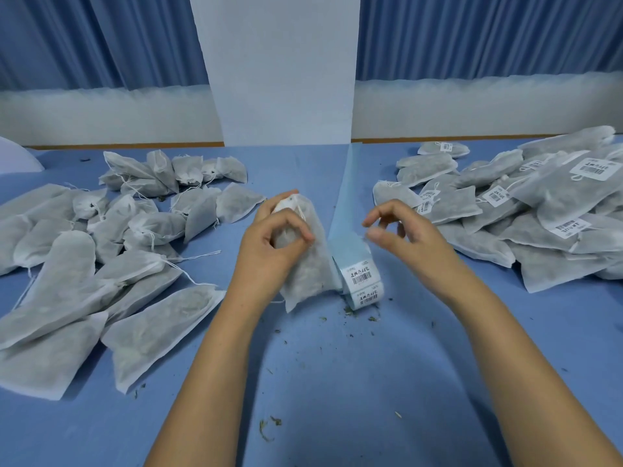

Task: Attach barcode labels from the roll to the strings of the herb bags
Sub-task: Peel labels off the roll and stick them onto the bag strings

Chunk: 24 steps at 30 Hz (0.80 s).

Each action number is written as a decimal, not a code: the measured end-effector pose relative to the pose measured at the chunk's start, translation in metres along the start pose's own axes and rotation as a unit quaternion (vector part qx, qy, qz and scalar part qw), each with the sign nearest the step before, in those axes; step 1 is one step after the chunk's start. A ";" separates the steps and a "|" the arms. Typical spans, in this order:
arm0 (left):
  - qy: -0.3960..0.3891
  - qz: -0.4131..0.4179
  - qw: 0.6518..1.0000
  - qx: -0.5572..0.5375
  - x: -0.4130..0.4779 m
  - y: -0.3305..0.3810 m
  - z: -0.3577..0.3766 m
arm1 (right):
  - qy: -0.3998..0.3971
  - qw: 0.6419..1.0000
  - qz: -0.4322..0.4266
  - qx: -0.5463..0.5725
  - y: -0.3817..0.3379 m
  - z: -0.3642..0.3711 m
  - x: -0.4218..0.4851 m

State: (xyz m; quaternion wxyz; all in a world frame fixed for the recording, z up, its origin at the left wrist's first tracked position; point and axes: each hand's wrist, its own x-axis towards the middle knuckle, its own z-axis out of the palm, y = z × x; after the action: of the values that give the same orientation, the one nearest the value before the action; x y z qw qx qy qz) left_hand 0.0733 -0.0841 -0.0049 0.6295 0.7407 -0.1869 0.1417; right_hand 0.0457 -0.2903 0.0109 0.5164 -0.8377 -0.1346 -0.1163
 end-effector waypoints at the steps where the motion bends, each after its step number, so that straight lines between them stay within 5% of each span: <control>1: 0.010 -0.006 1.000 -0.003 0.001 -0.001 0.000 | -0.056 0.997 0.030 -0.038 0.007 -0.007 -0.001; 4: 0.037 0.000 0.998 0.043 0.003 -0.005 0.001 | -0.165 0.975 0.126 -0.072 0.023 -0.009 0.000; 11: -0.044 0.198 0.959 0.197 0.000 -0.017 0.007 | -0.096 0.978 0.160 0.095 0.037 0.013 0.008; 17: -0.134 0.157 0.952 0.225 0.002 -0.027 0.019 | 0.001 0.983 0.147 0.111 0.040 0.023 0.012; 24: -0.090 0.112 0.963 0.228 0.005 -0.030 0.027 | 0.002 0.976 0.146 0.159 0.041 0.026 0.013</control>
State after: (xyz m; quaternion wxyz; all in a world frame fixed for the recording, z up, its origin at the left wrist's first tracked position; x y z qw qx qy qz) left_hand 0.0910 -0.1067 -0.0333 0.4050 0.8486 -0.2871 0.1831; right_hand 0.0735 -0.2828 -0.0300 0.6545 -0.7553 -0.0270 -0.0186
